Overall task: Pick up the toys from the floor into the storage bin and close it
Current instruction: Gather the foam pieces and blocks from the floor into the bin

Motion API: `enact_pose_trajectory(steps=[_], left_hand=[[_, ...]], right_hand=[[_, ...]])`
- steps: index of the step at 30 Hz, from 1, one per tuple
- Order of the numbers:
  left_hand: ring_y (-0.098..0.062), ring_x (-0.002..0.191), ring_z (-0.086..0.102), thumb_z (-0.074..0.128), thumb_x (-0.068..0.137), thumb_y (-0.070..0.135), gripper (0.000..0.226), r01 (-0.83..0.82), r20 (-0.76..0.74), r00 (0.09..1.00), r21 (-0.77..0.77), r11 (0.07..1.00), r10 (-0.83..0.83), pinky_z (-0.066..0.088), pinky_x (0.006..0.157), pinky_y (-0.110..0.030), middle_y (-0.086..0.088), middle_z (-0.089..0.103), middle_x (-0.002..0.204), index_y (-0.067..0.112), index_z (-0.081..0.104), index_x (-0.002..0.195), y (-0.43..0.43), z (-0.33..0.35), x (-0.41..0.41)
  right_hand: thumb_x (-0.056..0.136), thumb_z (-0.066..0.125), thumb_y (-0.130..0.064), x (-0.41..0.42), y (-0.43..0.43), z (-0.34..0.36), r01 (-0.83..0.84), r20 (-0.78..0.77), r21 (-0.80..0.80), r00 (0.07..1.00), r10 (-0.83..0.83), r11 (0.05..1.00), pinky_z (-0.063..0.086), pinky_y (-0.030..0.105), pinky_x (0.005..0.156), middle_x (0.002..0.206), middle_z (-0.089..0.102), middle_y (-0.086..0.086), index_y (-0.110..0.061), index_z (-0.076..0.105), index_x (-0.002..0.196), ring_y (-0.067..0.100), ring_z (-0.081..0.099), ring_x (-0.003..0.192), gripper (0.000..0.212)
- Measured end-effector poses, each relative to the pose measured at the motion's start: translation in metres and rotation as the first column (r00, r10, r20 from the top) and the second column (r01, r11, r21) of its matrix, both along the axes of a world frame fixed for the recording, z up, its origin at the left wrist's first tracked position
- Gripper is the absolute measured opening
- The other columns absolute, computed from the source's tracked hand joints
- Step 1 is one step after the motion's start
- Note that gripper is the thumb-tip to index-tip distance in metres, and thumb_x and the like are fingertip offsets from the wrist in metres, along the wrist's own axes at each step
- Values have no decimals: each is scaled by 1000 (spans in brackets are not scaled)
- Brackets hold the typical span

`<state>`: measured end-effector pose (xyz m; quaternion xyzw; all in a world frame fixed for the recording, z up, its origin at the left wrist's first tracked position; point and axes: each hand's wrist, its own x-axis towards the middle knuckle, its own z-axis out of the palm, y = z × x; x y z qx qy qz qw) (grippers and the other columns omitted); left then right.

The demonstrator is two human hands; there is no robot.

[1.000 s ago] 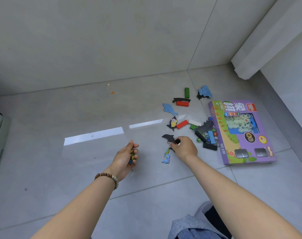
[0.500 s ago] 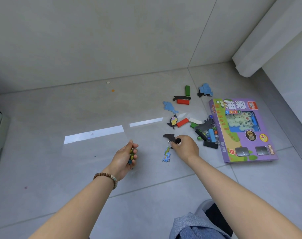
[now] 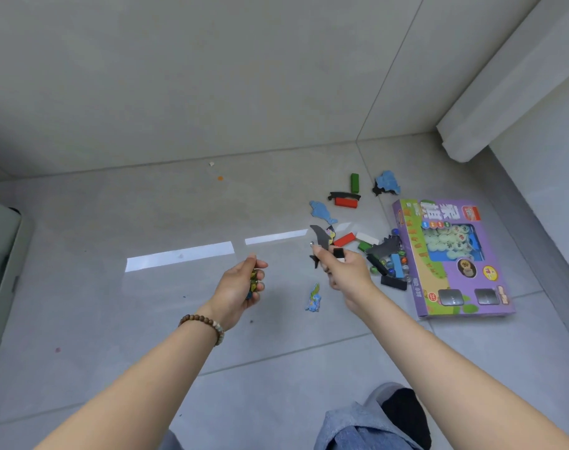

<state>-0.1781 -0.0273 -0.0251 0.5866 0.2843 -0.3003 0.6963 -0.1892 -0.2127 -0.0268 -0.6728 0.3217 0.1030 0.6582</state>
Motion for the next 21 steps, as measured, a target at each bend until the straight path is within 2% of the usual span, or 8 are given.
enact_pose_trajectory(steps=[5,9,12,16,18,21], left_hand=[[-8,50,40,44,98,38,30,-90,200,977,71,993,74,32,40,-13,5,44,64,17,55,80,57,90,31],[-9,52,41,47,97,35,27,-244,346,919,127,961,188,31,39,-13,3,46,68,16,57,81,161,173,23],[-7,49,42,47,97,34,26,-361,431,866,190,913,253,30,39,-12,3,48,69,15,59,83,252,217,-5],[-7,45,38,46,98,33,28,-497,489,812,295,816,317,25,36,-13,2,48,68,13,59,83,369,239,-48],[-7,41,35,45,98,34,29,-559,495,788,325,763,367,23,34,-15,1,47,68,12,59,84,417,235,-66],[-9,47,36,43,99,30,27,-594,493,780,389,704,386,26,37,-15,2,50,71,14,62,89,470,217,-81]], right_hand=[[86,65,-24,29,79,89,-211,141,31,969,205,977,19,17,39,52,38,-5,-16,56,65,7,26,41,25],[85,67,-25,41,176,166,-377,230,31,904,360,926,21,16,41,47,43,-11,-14,59,70,3,31,38,20],[86,65,-24,37,265,215,-520,298,-8,814,499,854,22,18,45,42,49,-13,-10,61,74,2,35,38,19],[83,68,-26,28,388,253,-651,326,-29,711,623,759,24,16,41,45,48,-11,-14,62,67,6,32,40,21],[82,70,-26,25,445,257,-708,329,-68,649,686,703,23,17,42,46,44,-8,-14,56,61,8,30,42,28],[83,69,-22,21,518,248,-786,287,-132,554,782,605,26,17,41,51,46,-1,-16,47,58,6,33,40,34]])
